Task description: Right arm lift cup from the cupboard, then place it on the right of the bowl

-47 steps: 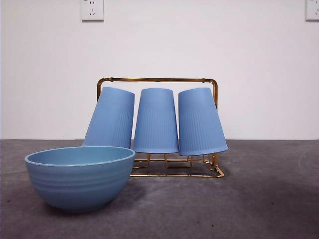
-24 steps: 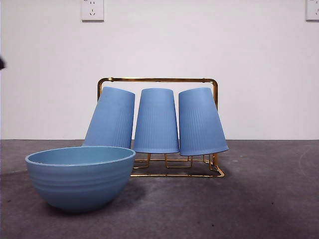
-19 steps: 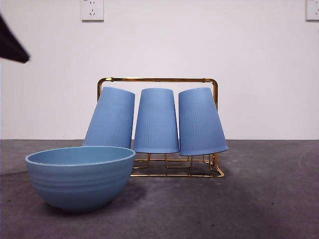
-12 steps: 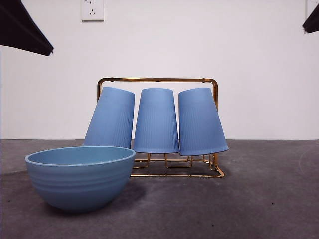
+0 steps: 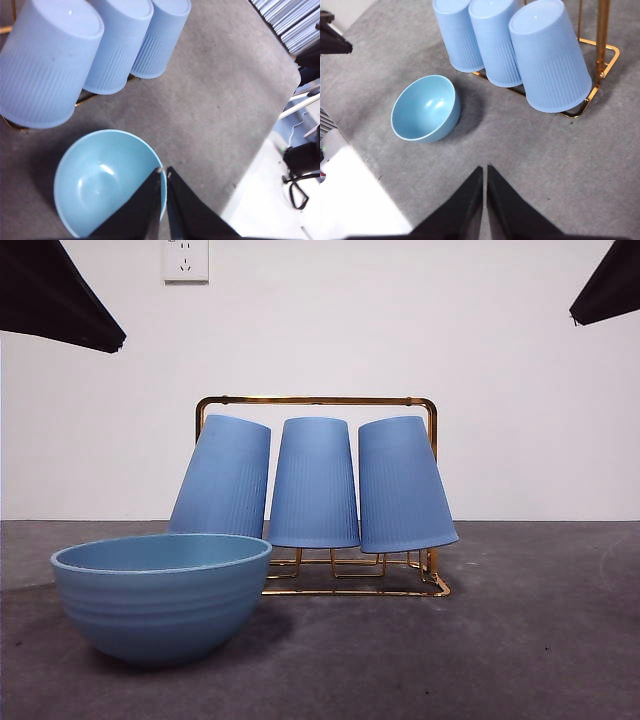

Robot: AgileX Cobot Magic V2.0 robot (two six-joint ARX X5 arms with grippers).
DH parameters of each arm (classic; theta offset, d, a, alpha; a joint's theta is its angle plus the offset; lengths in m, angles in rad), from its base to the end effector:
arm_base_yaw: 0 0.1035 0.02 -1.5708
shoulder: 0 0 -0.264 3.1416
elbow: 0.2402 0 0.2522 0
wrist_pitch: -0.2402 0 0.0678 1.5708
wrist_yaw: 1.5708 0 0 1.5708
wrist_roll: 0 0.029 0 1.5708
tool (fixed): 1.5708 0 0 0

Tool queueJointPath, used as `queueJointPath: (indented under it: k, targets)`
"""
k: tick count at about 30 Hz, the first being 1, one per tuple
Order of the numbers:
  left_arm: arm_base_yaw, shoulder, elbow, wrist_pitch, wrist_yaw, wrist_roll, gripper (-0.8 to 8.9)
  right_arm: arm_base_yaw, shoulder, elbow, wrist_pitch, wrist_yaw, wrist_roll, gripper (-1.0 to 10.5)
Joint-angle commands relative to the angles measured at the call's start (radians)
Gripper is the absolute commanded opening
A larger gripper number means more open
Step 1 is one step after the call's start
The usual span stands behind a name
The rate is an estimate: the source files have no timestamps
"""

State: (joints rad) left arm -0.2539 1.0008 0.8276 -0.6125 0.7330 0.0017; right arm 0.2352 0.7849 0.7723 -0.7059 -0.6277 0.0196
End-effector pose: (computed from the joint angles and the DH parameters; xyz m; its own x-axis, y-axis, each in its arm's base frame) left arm 0.1813 -0.0671 0.2794 0.3404 -0.7796 -0.5257 0.6457 0.6002 -0.4721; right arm 0.1396 0.0510 0.2869 0.4557 0.7131 -0.5328 -0.6059 0.6869 0.4013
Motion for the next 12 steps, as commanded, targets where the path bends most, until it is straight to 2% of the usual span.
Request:
queueJointPath:
  k: [1, 4, 6, 9, 12]
  targets:
    - [-0.004, 0.008, 0.023, 0.007, 0.008, 0.064, 0.29, 0.004, 0.004, 0.016, 0.009, -0.004, -0.024, 0.1]
    - [-0.004, 0.008, 0.022, 0.008, 0.008, 0.066, 0.3, 0.006, 0.004, 0.015, 0.009, -0.004, -0.024, 0.5]
    - [-0.004, 0.008, 0.023, 0.009, 0.008, 0.066, 0.64, 0.006, 0.004, 0.015, 0.01, -0.003, -0.024, 1.7]
    - [-0.004, 0.008, 0.022, 0.01, 0.008, 0.066, 2.3, 0.006, 0.004, 0.015, 0.011, -0.001, -0.023, 3.4]
    - [-0.004, 0.008, 0.023, 0.01, 0.008, 0.065, 4.42, 0.006, 0.004, 0.015, 0.018, -0.002, -0.023, 4.3]
